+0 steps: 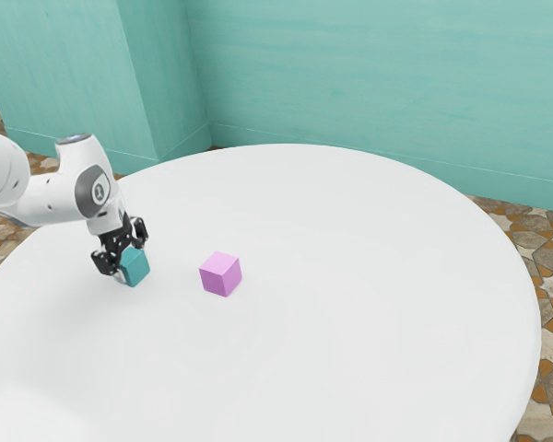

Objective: Pick up the blue block with one arm, and put the blue block on the pink block with one arm

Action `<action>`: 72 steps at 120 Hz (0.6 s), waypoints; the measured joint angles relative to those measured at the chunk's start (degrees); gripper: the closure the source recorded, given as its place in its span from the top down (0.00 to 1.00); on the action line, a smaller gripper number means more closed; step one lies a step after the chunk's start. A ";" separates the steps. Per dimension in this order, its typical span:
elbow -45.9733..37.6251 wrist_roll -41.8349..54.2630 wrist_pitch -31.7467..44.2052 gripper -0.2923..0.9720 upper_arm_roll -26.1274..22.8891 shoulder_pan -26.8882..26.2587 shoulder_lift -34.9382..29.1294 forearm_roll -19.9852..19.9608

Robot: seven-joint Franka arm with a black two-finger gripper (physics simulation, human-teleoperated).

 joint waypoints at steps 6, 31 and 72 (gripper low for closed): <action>-0.05 0.09 0.02 0.53 0.00 -0.01 -0.49 0.00; -3.75 0.00 -2.98 0.50 -0.49 -0.36 -10.60 0.38; -8.13 -3.91 -8.37 0.49 -7.60 -4.14 -18.22 0.66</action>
